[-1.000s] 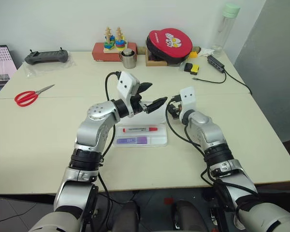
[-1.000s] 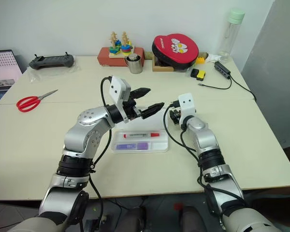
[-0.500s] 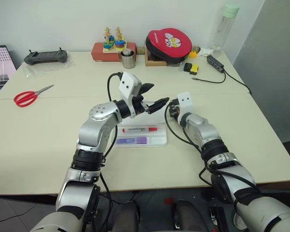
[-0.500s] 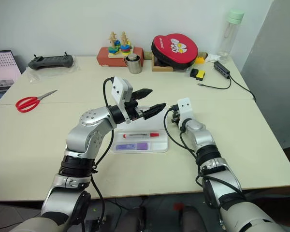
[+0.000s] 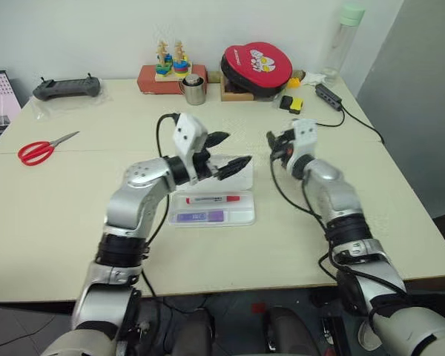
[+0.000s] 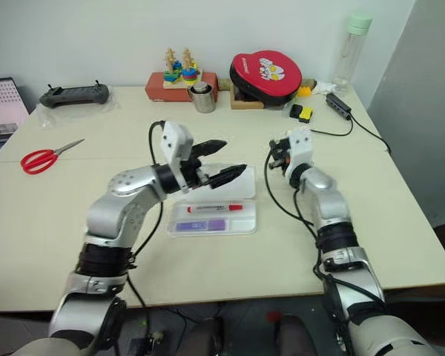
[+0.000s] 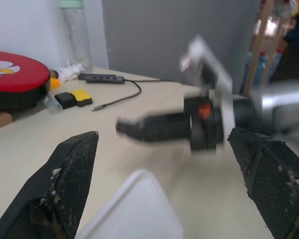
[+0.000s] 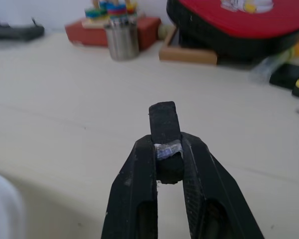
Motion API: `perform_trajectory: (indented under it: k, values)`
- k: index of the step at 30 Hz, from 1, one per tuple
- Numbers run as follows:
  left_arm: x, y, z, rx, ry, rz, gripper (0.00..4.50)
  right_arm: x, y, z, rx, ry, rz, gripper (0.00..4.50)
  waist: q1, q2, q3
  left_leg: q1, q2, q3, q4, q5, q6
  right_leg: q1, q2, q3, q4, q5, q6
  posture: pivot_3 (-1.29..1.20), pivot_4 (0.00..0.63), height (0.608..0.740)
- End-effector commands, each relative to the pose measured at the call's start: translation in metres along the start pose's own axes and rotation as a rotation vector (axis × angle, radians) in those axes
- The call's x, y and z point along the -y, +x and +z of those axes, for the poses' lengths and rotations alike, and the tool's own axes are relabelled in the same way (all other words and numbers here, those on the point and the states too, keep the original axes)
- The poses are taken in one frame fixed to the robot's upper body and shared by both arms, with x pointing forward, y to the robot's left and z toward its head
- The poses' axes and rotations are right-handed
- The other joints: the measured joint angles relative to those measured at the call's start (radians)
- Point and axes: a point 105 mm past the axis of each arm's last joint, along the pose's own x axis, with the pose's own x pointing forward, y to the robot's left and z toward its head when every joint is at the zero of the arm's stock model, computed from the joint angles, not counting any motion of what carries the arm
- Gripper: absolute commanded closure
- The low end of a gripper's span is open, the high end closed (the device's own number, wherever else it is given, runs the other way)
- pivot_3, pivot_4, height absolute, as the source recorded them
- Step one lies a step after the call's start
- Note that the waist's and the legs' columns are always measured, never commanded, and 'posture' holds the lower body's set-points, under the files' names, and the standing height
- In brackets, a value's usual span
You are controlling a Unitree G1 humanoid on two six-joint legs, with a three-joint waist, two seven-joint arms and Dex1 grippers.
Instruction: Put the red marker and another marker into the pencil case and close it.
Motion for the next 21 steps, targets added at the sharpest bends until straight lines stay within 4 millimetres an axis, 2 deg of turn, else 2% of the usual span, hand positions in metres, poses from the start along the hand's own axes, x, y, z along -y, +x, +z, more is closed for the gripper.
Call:
perform_trajectory:
  k: [1, 4, 7, 12, 17, 21]
  values:
    - [0.013, -0.037, 0.002, -0.036, 0.002, -0.122, 0.00, -0.069, -0.035, 0.015, -0.029, -0.044, 0.465, 4.18, -0.004, 0.000, 0.000, 0.000, 0.000, 0.000, 0.000, 0.000, 0.000, 0.000, 0.000, 0.000, 0.000, -0.001, -0.001, 0.00, 0.150, 0.740]
    - [0.015, -0.058, -0.013, -0.136, 0.015, -0.147, 0.00, -0.101, -0.056, -0.007, -0.183, -0.089, 0.657, 4.18, -0.005, 0.000, 0.000, 0.000, 0.000, -0.002, 0.000, -0.001, 0.001, 0.000, 0.000, -0.002, 0.000, -0.003, -0.002, 0.00, 0.150, 0.740]
    - [0.014, -0.075, -0.018, -0.182, 0.013, -0.141, 0.00, -0.112, -0.057, -0.029, -0.287, -0.123, 0.711, 4.18, -0.006, 0.000, 0.000, 0.001, 0.001, -0.002, 0.000, -0.001, 0.001, 0.000, 0.000, -0.002, 0.000, -0.005, 0.001, 0.00, 0.150, 0.740]
    - [0.010, -0.092, -0.016, -0.202, -0.014, -0.099, 0.00, -0.110, -0.050, -0.055, -0.388, -0.158, 0.700, 4.18, 0.003, 0.000, 0.000, 0.000, 0.000, -0.003, 0.001, -0.001, 0.000, 0.000, 0.000, -0.001, -0.001, -0.004, -0.002, 0.00, 0.150, 0.740]
    - [0.014, -0.092, -0.013, -0.191, -0.017, -0.088, 0.00, -0.102, -0.048, -0.073, -0.455, -0.178, 0.686, 4.18, 0.018, 0.000, 0.000, 0.000, 0.000, -0.003, 0.001, 0.000, 0.000, 0.000, 0.000, -0.001, -0.001, -0.004, -0.001, 0.00, 0.150, 0.740]
    - [0.017, -0.090, -0.014, -0.188, -0.023, -0.084, 0.00, -0.096, -0.048, -0.080, -0.481, -0.180, 0.672, 4.18, 0.018, 0.000, 0.000, -0.001, 0.000, -0.002, 0.000, -0.001, 0.000, 0.000, 0.000, -0.002, -0.002, -0.003, 0.001, 0.00, 0.150, 0.740]
